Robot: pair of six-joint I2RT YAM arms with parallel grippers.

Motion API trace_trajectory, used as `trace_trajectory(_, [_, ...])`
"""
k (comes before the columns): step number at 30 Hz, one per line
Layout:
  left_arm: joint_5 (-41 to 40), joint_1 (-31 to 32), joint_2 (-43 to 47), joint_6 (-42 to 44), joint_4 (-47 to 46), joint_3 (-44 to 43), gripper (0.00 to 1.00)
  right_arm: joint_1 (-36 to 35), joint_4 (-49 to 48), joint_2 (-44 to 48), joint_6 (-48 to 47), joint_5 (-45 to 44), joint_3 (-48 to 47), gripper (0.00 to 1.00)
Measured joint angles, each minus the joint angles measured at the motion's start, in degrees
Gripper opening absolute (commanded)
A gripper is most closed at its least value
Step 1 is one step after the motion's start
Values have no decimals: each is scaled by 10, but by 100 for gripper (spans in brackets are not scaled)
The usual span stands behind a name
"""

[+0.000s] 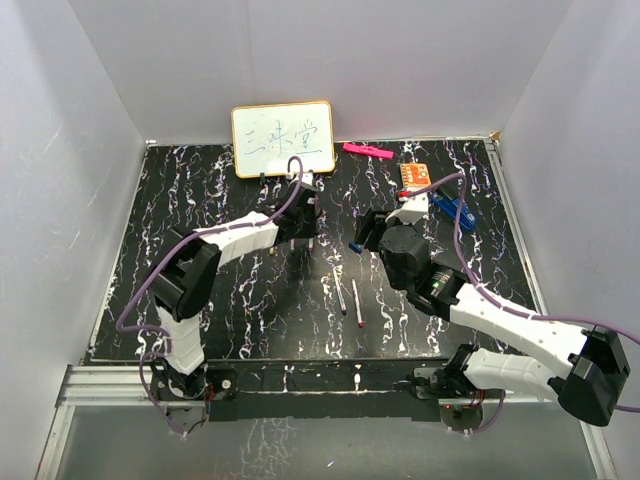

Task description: Insert the pens into the pen caps

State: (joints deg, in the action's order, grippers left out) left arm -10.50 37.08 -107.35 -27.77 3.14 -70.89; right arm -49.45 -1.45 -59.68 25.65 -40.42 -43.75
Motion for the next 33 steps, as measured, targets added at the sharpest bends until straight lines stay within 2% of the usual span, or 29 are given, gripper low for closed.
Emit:
trace_trajectory(7, [-10,-20,-27,-5,32,-23,0,0,4,-3,3,-1,0,52])
trace_trajectory(13, [-11,-28,-64,-5,42,-45,0,0,5,-12,7,1,0,62])
trace_trajectory(16, [-11,-30,-72,-8,47,-45,0,0,5,-17,10,3,0,63])
trace_trajectory(29, [-9,-32,-77,-24,49,-48,26,0,6,-35,15,7,0,66])
trace_trajectory(33, [-7,-32,-77,-27,51,-49,30,0,7,-35,15,7,0,65])
